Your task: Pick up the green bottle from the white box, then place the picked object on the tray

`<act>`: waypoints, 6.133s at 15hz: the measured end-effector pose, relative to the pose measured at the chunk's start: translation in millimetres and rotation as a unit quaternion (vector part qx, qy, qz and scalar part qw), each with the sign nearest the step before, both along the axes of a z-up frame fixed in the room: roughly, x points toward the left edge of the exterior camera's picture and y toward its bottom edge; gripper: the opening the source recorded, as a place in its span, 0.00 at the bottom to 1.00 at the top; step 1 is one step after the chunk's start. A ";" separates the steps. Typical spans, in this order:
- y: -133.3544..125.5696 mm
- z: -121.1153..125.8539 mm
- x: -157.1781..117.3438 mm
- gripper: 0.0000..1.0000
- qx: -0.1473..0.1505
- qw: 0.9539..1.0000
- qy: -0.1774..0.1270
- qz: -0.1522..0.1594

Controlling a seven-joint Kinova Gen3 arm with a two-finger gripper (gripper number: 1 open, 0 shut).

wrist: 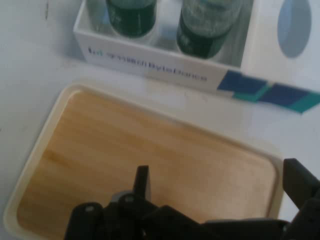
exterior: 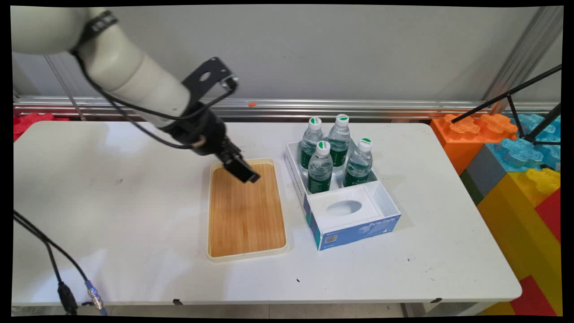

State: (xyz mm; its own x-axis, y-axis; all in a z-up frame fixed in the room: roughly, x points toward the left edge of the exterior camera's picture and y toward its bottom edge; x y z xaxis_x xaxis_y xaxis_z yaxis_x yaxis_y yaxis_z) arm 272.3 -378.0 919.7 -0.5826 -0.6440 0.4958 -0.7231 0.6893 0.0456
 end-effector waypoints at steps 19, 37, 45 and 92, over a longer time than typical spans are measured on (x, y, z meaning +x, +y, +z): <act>-60.2 -82.1 -77.5 1.00 -0.055 0.996 0.072 -0.012; -72.6 -113.6 -92.9 0.00 -0.079 0.993 0.087 -0.022; -69.5 -114.1 -89.8 0.00 -0.079 0.993 0.084 -0.019; -7.3 0.8 65.8 0.00 -0.035 0.985 0.110 -0.128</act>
